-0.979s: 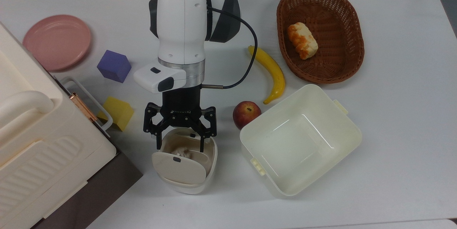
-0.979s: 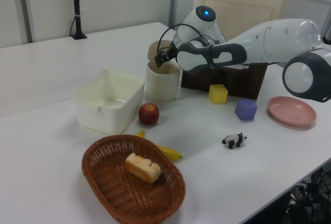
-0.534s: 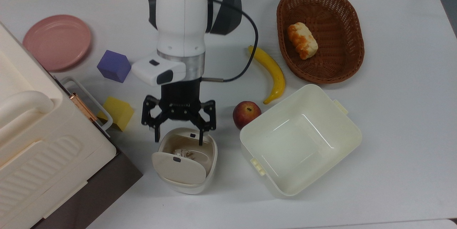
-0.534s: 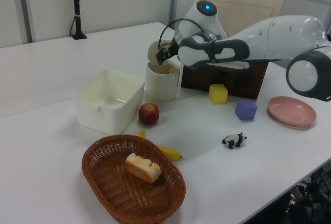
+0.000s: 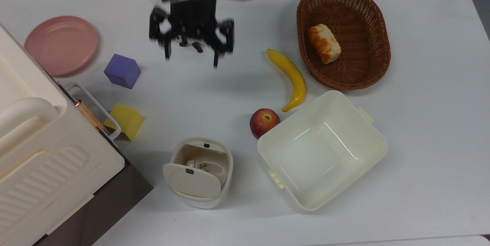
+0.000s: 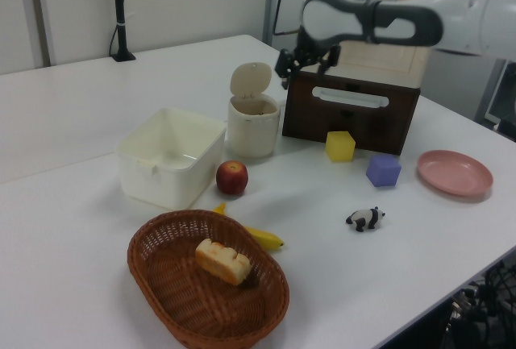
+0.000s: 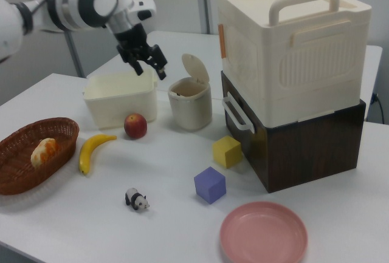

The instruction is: Grab it up and put it in the trash

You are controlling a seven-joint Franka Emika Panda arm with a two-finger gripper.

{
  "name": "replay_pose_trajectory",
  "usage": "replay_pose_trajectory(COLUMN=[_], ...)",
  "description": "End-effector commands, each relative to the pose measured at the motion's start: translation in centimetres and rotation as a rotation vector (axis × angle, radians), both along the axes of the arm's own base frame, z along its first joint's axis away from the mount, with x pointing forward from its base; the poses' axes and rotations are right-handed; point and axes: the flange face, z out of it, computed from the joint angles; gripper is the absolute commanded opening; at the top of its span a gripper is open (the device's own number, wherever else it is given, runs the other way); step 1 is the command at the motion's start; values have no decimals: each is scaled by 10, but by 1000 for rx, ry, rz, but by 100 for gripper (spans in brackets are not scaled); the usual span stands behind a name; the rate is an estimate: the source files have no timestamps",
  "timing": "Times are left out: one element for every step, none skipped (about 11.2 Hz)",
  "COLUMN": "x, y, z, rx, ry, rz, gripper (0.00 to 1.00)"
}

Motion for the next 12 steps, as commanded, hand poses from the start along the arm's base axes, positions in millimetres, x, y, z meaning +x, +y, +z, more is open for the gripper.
replay_pose_trajectory(x=[-57, -67, -77, -86, -93, -97, -100, -101, -101, -101, -101, -101], y=[-5, -6, -5, -14, -22, -24, -26, -33, -35, -36, -34, -33], z=[23, 23, 25, 31, 35, 36, 39, 40, 39, 39, 39, 38], rx=[-9, 1, 36, 64, 89, 115, 118, 122, 123, 125, 128, 134], ry=[145, 171, 197, 216, 240, 256, 263, 261, 266, 263, 265, 266], rz=[-4, 6, -2, -23, -32, 3, 15, -3, -8, -9, -5, -4], gripper=[100, 100, 100, 100, 100, 100, 100, 100, 100, 100, 100, 100])
